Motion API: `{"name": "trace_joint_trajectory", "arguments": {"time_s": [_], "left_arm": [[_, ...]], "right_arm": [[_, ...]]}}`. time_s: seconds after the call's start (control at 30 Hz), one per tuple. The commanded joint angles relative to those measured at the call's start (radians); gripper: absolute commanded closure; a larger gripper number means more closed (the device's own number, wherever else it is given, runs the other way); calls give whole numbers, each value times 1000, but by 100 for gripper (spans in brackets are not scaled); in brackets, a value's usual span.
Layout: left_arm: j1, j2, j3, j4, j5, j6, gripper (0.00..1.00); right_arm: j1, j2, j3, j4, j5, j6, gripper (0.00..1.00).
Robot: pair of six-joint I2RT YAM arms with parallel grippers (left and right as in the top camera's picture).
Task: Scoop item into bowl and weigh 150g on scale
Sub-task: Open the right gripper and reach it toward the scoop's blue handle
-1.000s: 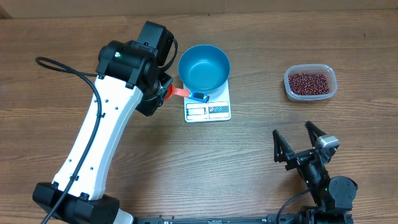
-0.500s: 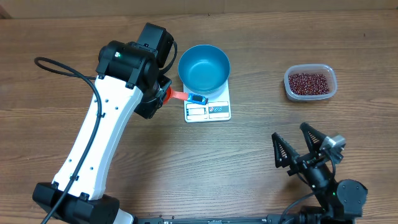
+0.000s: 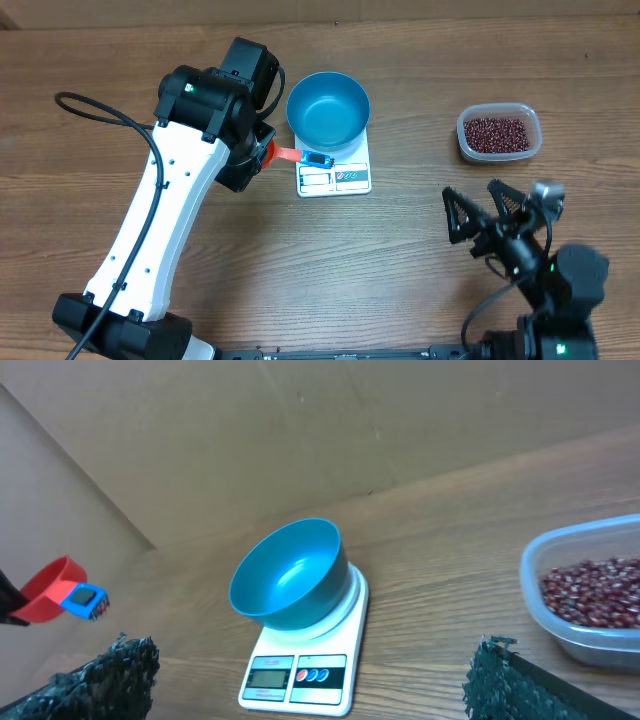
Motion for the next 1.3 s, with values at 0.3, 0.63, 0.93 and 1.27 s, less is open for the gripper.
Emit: {"name": "trace_joint_trajectory", "arguments": {"time_s": [0.3,0.63,0.93,1.27], "left_arm": [[-9,-4,12,-2,-9,-15,96],[-9,-4,12,1,7,-56,96],[-13,-3,12,13,24,-60,95],[-13,-3,10,85,25,-66,96]], "right_arm": [[5,483,256,61,-374,64,0],[5,615,256,180,-407,451,0],[5,663,256,173,-412,689,0],[24,662,255,177,-441,675,0]]}}
